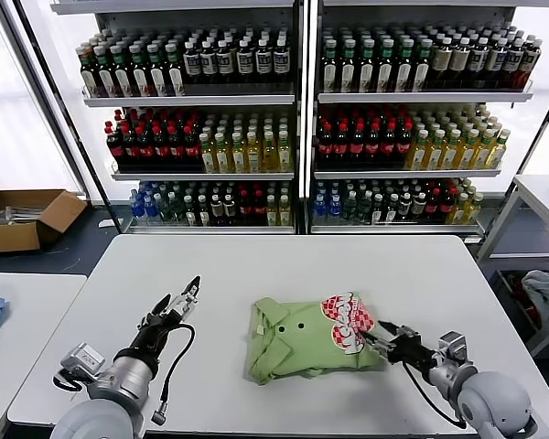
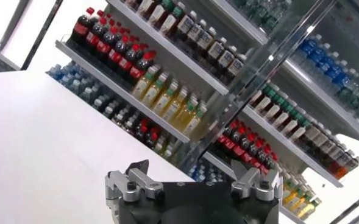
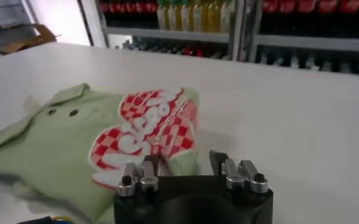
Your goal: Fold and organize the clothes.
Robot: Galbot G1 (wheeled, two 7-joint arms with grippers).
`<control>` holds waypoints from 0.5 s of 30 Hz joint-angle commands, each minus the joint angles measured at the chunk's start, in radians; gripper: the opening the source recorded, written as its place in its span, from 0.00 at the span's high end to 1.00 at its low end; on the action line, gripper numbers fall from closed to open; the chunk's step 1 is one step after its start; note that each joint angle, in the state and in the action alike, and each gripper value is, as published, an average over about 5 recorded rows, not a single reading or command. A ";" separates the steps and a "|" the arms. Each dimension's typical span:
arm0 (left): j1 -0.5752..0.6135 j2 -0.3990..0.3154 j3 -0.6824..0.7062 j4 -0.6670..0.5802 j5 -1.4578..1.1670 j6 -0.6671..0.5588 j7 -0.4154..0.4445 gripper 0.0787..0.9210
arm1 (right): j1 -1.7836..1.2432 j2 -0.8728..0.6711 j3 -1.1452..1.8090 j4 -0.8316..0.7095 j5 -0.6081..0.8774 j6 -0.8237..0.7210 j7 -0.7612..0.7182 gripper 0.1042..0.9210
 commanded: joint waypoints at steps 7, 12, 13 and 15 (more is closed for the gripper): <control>0.004 -0.005 0.003 0.000 0.010 -0.001 0.004 0.12 | 0.053 0.158 -0.117 0.110 -0.107 0.176 0.110 0.14; 0.019 -0.009 0.000 -0.003 0.024 -0.002 0.014 0.12 | 0.071 0.244 -0.226 0.000 -0.267 0.266 0.142 0.12; 0.024 -0.010 -0.001 -0.002 0.028 -0.003 0.017 0.12 | 0.073 0.257 -0.235 -0.025 -0.272 0.277 0.157 0.12; 0.031 -0.012 -0.002 0.002 0.034 -0.004 0.022 0.12 | 0.078 0.281 -0.246 -0.073 -0.272 0.293 0.193 0.12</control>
